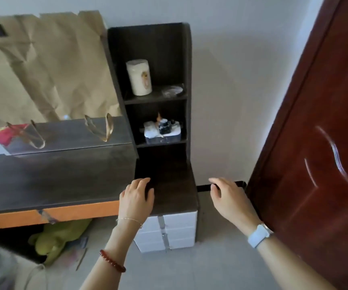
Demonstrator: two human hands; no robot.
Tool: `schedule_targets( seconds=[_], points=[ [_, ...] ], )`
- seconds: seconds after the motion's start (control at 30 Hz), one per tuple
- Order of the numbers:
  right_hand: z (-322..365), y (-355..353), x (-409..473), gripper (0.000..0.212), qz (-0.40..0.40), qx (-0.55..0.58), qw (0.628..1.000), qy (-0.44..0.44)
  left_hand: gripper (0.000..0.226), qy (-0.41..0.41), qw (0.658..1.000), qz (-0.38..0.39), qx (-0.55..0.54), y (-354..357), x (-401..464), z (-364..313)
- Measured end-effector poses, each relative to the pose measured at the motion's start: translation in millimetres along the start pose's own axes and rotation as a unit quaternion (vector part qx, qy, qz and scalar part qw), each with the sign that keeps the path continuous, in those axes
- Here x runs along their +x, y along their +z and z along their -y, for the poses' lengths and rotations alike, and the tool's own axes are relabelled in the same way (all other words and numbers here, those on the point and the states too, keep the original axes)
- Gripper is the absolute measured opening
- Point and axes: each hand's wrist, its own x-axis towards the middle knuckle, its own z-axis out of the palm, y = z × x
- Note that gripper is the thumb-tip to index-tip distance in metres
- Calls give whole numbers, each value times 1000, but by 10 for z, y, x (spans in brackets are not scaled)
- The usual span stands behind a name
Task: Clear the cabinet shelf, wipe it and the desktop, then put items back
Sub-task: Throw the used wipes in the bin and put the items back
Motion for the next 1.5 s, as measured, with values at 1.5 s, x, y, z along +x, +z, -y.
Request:
schedule_targets(
  seconds=[1.5],
  points=[
    [-79,2043,2717,58,-43,156,983,88,67,-73,995,36,-58,1316,3402,910]
  ],
)
